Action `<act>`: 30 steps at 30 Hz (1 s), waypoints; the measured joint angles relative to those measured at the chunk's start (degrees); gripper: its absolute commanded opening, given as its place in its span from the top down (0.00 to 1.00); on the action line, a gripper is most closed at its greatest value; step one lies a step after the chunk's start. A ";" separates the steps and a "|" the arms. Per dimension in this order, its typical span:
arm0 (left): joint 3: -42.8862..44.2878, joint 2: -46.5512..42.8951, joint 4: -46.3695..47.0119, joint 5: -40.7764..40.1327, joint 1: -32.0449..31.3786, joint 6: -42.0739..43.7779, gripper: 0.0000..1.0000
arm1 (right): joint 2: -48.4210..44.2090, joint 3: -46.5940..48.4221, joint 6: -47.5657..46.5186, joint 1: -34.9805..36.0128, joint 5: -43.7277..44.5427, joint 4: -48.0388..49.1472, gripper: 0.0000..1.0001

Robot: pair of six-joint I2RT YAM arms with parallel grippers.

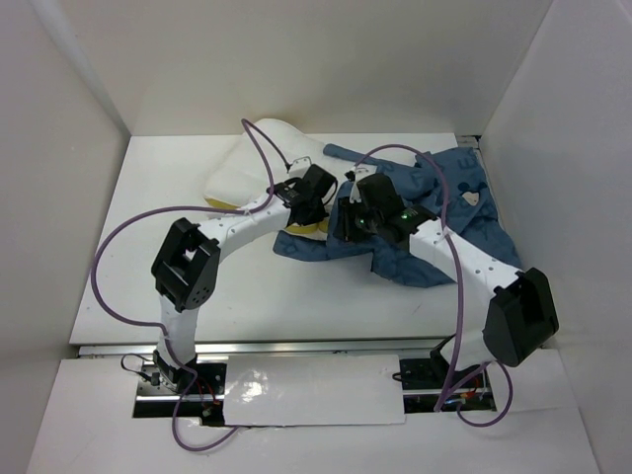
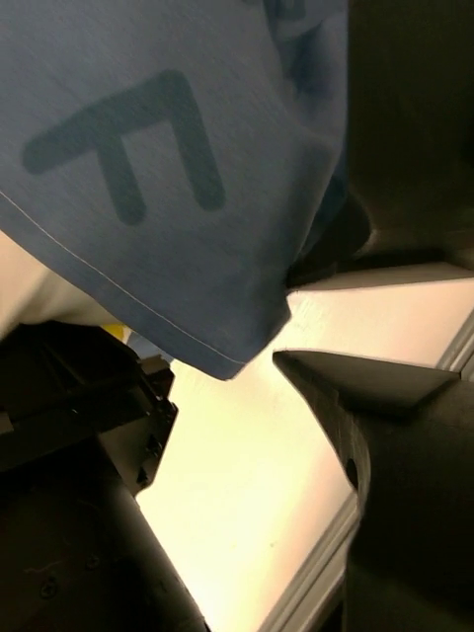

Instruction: Put the pillow into the pillowcase

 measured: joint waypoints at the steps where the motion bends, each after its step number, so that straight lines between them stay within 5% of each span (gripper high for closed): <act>1: -0.33 -0.04 0.28 0.07 0.00 0.00 1.00 | 0.20 0.09 0.04 0.00 0.35 0.00 0.57; 8: -1.38 -0.35 1.40 0.61 0.04 0.09 1.00 | 1.36 0.28 0.44 0.00 1.20 0.13 0.53; 10: -1.53 -0.59 1.64 0.74 0.09 0.13 1.00 | 2.71 0.74 0.50 0.02 1.88 0.11 0.63; 12: -2.12 -1.09 1.99 0.76 0.13 0.15 1.00 | 4.24 1.40 0.37 0.02 2.29 0.11 0.91; 14: -2.80 -1.60 2.32 0.76 0.22 0.24 1.00 | 5.42 1.70 0.68 0.00 2.19 0.11 1.00; 30: -0.79 -1.51 1.11 0.31 0.31 -0.24 1.00 | 5.62 3.28 3.78 3.87 -4.46 0.87 1.00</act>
